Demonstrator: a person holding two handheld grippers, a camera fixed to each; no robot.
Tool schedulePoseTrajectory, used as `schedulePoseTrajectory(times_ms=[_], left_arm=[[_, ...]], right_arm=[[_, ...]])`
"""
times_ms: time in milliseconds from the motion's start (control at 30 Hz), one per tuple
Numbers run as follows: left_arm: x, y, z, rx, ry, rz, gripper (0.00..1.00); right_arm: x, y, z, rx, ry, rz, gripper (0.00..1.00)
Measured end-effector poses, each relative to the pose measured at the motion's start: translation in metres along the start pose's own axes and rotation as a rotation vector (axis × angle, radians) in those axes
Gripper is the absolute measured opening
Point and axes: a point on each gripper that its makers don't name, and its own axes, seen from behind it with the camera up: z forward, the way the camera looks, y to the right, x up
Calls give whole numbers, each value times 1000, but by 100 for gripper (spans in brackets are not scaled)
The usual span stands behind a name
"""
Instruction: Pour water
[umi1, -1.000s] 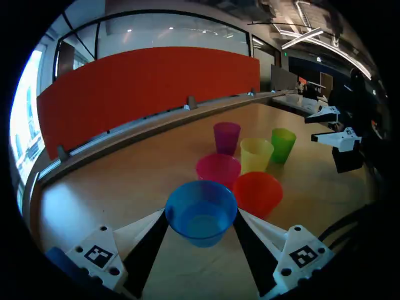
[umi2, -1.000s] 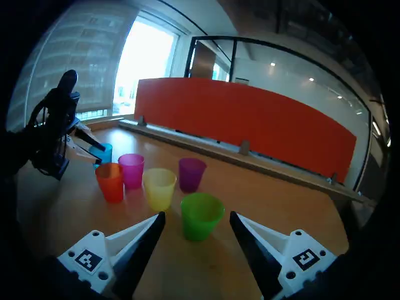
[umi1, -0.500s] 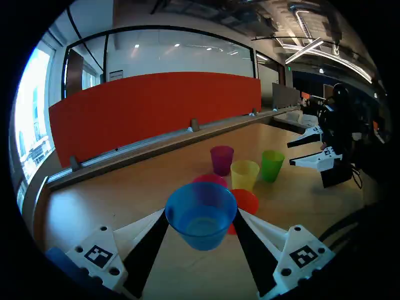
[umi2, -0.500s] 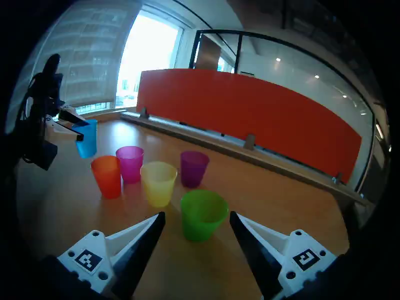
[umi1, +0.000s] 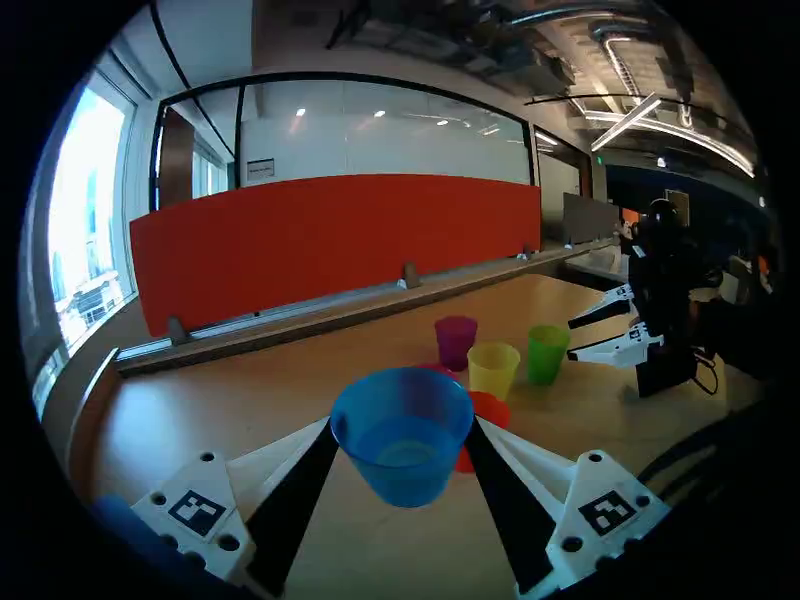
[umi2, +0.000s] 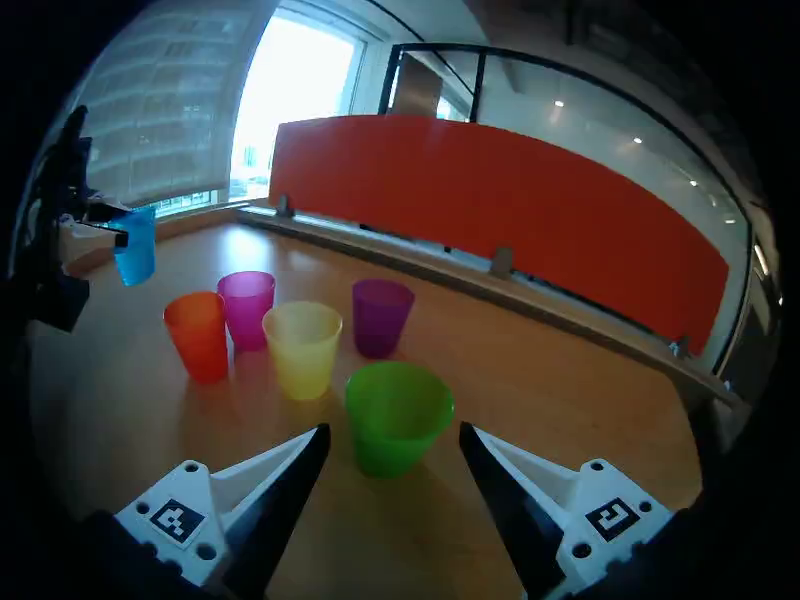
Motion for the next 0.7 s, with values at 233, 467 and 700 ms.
schedulePoseTrajectory(times_ms=[233,467,700], left_arm=[[6,3,-17,36,44,-16,87],[12,10,-31,53,74,-29,87],[11,16,-44,63,75,-13,87]], right_arm=[[-9,2,4,8,-32,-8,100],[-14,2,11,14,-55,-30,100],[-11,0,23,23,-68,-37,100]])
